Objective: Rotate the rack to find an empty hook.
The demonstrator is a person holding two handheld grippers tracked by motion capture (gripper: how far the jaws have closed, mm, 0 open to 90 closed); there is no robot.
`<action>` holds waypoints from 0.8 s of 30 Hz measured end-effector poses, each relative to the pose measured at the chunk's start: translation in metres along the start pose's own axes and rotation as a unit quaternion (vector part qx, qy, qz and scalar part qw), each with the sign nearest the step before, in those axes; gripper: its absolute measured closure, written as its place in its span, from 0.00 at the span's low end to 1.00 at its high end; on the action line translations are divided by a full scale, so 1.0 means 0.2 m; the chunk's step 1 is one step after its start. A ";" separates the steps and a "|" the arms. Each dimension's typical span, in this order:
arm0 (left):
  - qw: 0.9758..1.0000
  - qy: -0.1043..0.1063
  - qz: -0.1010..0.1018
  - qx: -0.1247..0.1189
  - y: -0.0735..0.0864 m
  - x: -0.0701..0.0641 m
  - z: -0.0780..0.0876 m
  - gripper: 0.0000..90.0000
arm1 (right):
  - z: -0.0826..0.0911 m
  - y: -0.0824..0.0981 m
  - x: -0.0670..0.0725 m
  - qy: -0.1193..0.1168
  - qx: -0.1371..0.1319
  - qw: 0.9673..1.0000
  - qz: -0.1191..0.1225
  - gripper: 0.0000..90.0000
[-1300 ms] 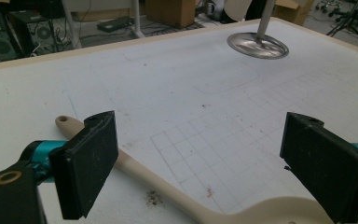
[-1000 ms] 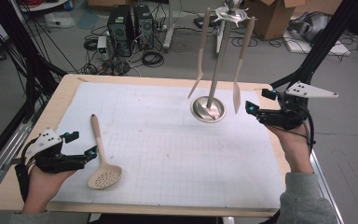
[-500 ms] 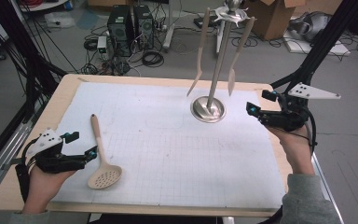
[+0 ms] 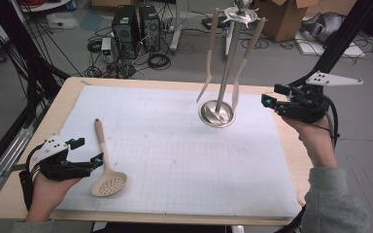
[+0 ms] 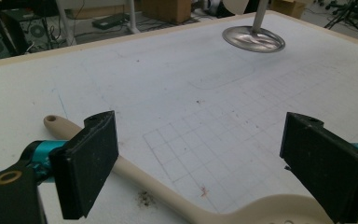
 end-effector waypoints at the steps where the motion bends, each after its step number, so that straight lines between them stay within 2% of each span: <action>1: 1.000 0.001 0.000 0.001 0.01 -0.01 0.00 0.14 | 0.00 -0.02 0.00 0.001 -0.006 1.000 -0.005 0.40; 3: 1.000 0.000 -0.004 0.002 0.01 -0.01 -0.01 0.14 | -0.01 -0.04 -0.01 -0.002 -0.013 1.000 -0.003 0.52; 4: 1.000 0.001 -0.003 -0.001 0.01 -0.01 -0.01 0.14 | -0.01 -0.05 -0.01 -0.002 -0.016 1.000 0.002 0.53; 7: 1.000 0.002 -0.002 -0.002 0.01 0.00 -0.02 0.14 | -0.03 -0.07 -0.04 -0.001 -0.016 1.000 -0.003 0.60; 13: 1.000 0.008 -0.002 0.000 0.03 -0.01 -0.05 0.14 | -0.03 -0.11 -0.08 -0.002 -0.013 1.000 0.003 0.80; 20: 1.000 0.010 0.001 -0.013 0.01 -0.01 -0.05 0.14 | -0.05 -0.15 -0.11 -0.005 -0.014 1.000 0.027 0.98; 24: 0.999 0.023 0.002 -0.025 -0.01 -0.03 -0.05 0.14 | -0.06 -0.21 -0.14 -0.009 -0.021 0.999 0.031 0.99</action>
Point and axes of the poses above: each handheld gripper's, and its own axes: z roughly backward along the jaws, y roughly out of its underside, x roughly to its left, the point moved 9 cm from there along -z, roughly forward along the jaws, and after that the axes turned 9 degrees about -x, right-handed, at the moved point
